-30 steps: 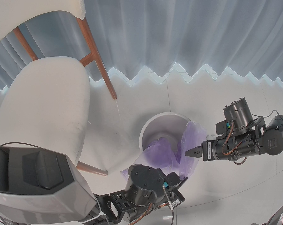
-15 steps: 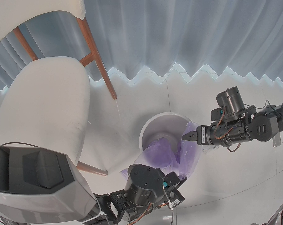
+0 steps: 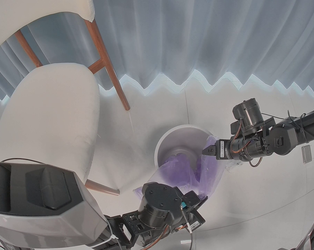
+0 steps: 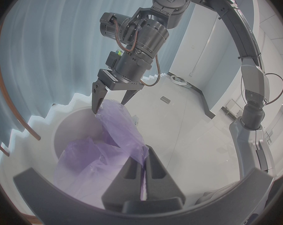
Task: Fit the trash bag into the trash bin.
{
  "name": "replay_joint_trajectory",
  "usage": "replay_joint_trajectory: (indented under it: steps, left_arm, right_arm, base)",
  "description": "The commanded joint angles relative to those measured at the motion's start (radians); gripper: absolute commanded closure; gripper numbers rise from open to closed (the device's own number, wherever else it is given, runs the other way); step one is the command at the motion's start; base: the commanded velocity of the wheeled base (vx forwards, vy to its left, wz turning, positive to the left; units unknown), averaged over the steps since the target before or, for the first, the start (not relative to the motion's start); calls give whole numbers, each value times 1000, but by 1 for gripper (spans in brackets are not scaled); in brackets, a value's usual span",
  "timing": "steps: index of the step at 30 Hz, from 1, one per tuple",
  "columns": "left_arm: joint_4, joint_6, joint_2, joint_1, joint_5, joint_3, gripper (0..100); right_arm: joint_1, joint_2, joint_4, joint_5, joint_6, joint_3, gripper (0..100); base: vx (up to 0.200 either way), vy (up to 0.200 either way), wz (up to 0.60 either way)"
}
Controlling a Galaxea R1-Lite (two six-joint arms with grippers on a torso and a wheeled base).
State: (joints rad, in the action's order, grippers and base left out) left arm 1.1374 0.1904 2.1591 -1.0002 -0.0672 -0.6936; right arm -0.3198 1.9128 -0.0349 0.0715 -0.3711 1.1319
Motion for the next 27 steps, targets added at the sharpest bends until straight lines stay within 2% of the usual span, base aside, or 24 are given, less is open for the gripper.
replay_joint_trajectory:
  steps: [1, 4, 5, 20, 27]
  left_arm:
    - [1, 0, 2, 2, 0, -1, 100]
    - [1, 0, 4, 5, 0, -3, 100]
    - [1, 0, 5, 5, 0, -3, 100]
    - [-1, -17, 24, 26, -29, -44, 100]
    - [-1, -19, -10, 98, -51, -44, 100]
  right_arm:
    - [10, 6, 1, 5, 14, 3, 0]
    - [27, 2, 1, 5, 24, 8, 0]
    - [33, 2, 1, 5, 26, 8, 100]
    - [38, -63, -8, 4, -26, -43, 100]
    - [10, -84, 30, -2, -60, 12, 100]
  base:
    - [0, 0, 0]
    - [0, 0, 0]
    - [0, 0, 0]
    - [0, 0, 0]
    - [0, 0, 0]
